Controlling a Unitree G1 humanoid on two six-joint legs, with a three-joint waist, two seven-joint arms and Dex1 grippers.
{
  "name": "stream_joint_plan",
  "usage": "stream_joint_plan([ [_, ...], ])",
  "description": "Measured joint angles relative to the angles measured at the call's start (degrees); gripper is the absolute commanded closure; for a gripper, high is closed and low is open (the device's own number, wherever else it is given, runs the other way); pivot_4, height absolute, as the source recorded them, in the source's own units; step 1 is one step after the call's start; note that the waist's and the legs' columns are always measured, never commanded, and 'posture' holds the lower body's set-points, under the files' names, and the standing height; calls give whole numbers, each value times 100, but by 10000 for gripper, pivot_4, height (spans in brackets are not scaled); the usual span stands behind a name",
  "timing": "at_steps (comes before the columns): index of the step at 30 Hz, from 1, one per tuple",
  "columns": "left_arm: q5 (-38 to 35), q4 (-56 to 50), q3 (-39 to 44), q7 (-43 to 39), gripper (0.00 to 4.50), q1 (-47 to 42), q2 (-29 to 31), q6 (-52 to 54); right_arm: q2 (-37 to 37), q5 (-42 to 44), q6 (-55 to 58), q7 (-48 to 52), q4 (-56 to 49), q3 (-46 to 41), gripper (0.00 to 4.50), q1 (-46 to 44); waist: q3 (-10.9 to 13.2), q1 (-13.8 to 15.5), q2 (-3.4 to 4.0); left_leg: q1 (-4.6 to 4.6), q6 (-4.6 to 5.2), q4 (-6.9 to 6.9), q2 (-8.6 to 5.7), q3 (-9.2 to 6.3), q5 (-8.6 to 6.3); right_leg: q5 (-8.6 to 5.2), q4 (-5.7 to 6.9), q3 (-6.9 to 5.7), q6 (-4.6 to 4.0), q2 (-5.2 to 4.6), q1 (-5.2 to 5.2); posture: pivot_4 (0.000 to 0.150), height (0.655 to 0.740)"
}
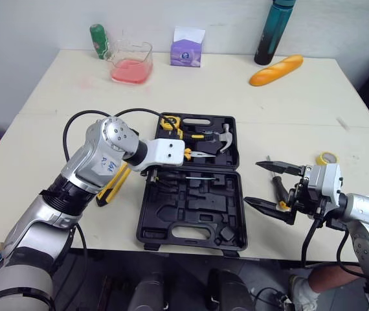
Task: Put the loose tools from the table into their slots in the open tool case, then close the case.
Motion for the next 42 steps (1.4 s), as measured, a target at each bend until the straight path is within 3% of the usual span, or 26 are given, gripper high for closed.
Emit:
stream_joint_plan([
  [4,-687,-76,883,360,5897,481,-247,-122,0,16,103,-65,-62,-3,0,-2,0,-9,0,0,0,0,3,-1,0,0,1,-1,0,0,0,1500,7400],
  [5,-832,-75,1038,404,8312,571,-295,-179,0,17,110,-86,-62,-3,0,-3,0,-5,0,0,0,0,4,-2,0,0,-1,-1,0,1,0,1500,7400],
  [8,-1461,-68,1712,568,17558,848,-549,-365,1,18,92,-111,-26,-12,0,-3,0,-1,0,1,0,1,1,-1,0,0,-1,0,1,-2,1,1500,7400],
  [13,-2231,-40,2340,649,40891,1325,-727,-562,36,10,-102,-50,295,-24,0,42,0,1,-1,1,0,1,0,-1,0,1,0,-1,1,-1,2,1500,7400],
  [14,-2252,-35,2364,703,43614,1390,-728,-598,59,8,-154,-31,358,-24,0,47,0,3,-1,1,0,1,-2,-1,0,1,0,-1,2,-1,2,1500,7400],
  [23,-2176,198,2001,1283,43614,1746,-1062,-837,88,-9,-405,5,542,-24,0,57,0,2,-1,1,0,1,-2,-1,0,2,-2,-1,3,-1,3,1500,7400],
  [30,-1724,1026,1531,1666,43614,1884,-1238,-1363,87,-9,-384,-51,531,-24,0,55,0,-4,0,2,-1,0,-1,0,-1,2,-4,-1,3,0,2,1500,7400],
  [42,-1683,1306,1449,1826,43614,1822,-1251,-1475,86,-9,-344,-133,476,-19,0,46,-2,1,-1,9,-1,0,0,1,-1,2,-2,0,3,-1,7,1500,7400],
])
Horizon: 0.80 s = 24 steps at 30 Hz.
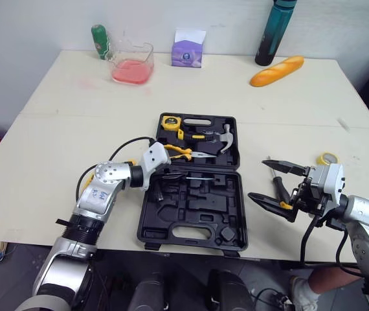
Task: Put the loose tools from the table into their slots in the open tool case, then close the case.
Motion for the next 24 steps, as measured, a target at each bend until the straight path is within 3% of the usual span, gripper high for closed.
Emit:
stream_joint_plan([
  [13,214,-27,-435,94,43614,-130,168,471,0,-10,-48,-2,-1,-1,0,185,-124,-1,6,22,1,-3,5,-1,-13,0,-10,1,0,2,21,1500,7400],
  [18,312,-53,-587,286,43614,-87,133,540,5,-27,-86,-3,0,-1,0,186,-180,-3,36,108,5,-13,25,0,-58,-3,-75,2,-5,11,115,1500,7400],
  [24,311,-78,-513,339,43614,7,119,337,29,-35,-185,3,103,-1,0,162,-199,-1,54,105,2,-12,29,-3,-67,-4,-81,27,-6,10,113,1500,7400],
])
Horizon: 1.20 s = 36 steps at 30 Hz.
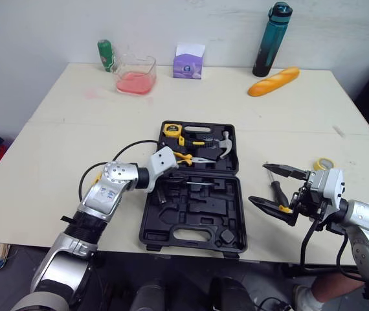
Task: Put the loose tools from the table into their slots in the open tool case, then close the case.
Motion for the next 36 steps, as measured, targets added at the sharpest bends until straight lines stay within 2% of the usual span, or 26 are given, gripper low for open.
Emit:
stream_joint_plan([
  [6,-178,-6,390,-53,43614,380,-31,-865,7,-5,-23,-47,179,-65,0,-17,25,-13,7,-15,-6,0,10,2,-1,-4,-1,-6,-7,3,-14,1500,7400],
  [10,-866,-701,842,-451,43614,732,112,-1049,-54,-20,-126,-91,363,-369,0,-22,62,-14,-4,-31,-6,3,12,1,-1,-3,9,-9,-6,3,-23,1500,7400],
  [13,-1355,-1278,1537,-626,35563,883,699,-877,-325,-66,-136,-71,594,-696,0,31,68,-23,-3,-32,-6,2,15,2,-2,-3,2,-12,-6,7,-23,1500,7400],
  [16,-1607,-1457,2354,-702,21080,1384,1350,-770,-641,-127,-165,-57,1079,-1182,0,86,76,-66,10,-29,-2,-3,16,10,-6,-3,-4,-17,-6,8,-22,1500,7400],
  [21,-1777,-1555,3288,-527,197,2344,1689,-653,-997,-358,-434,-123,1809,-1782,0,40,96,-105,7,-29,-1,-2,18,12,-13,-3,-30,-10,-4,4,-22,1500,7400],
  [22,-1770,-1574,3741,-432,197,2859,1759,-707,-1064,-502,-570,-235,2048,-1898,0,32,99,-134,8,-29,-11,-3,30,12,-24,-3,-37,-6,-6,-2,-23,1500,7400],
  [25,-1695,-1485,4343,-291,197,3394,1842,-852,-1175,-734,-768,-377,2496,-2050,0,50,106,-143,10,-31,-23,-5,42,15,-30,-7,-38,-5,-13,-1,-32,1500,7400],
  [31,-1566,-593,5765,142,197,4095,2061,-1272,-1413,-1239,-1402,-1069,3868,-2447,0,-68,112,-163,8,-39,-27,-30,46,67,-32,-10,-21,-5,-19,1,-88,1500,7400],
  [36,-1470,-118,6424,387,197,4807,1987,-1553,-1415,-1673,-1995,-1704,4739,-2493,0,43,115,-206,4,-38,-25,-52,44,100,-33,-10,-21,21,-18,-1,-110,1500,7400],
])
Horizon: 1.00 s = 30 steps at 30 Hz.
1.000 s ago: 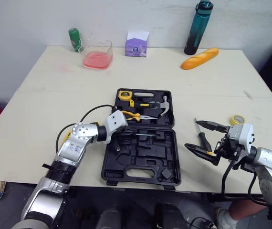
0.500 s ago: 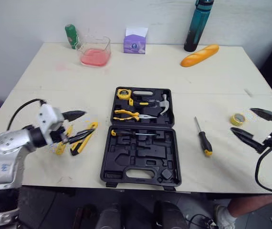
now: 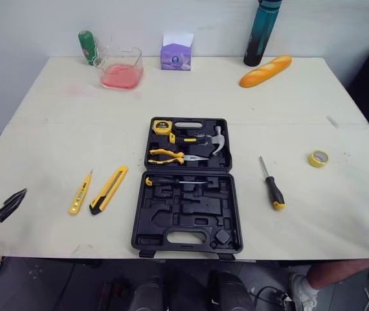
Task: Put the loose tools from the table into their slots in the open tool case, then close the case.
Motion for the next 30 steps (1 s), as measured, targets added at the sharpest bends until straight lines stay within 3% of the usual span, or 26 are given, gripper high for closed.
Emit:
stream_joint_plan([
  [11,-119,-81,5,149,197,155,-219,-28,51,-42,-356,-452,532,12,0,-174,2,-98,-4,24,-41,-35,4,12,-7,-1,4,58,-4,1,-2,1500,7400],
  [17,-447,-922,-538,47,197,-251,-201,305,444,469,226,-246,-188,132,0,-270,2,-105,-5,26,-30,-33,3,21,-1,0,12,79,-2,1,-4,1500,7400],
  [26,-1191,-2653,-1693,-512,197,-492,-47,1130,244,1609,3536,-70,-3280,250,0,680,1,-68,-3,18,-14,-40,6,20,5,-1,16,81,-4,7,-9,1500,7400],
  [30,-1366,-3061,-2391,-543,197,-1118,-46,1366,-190,2441,5543,-299,-4734,247,0,754,2,-68,-1,21,-9,-33,2,21,7,1,14,90,-4,6,-9,1500,7400],
])
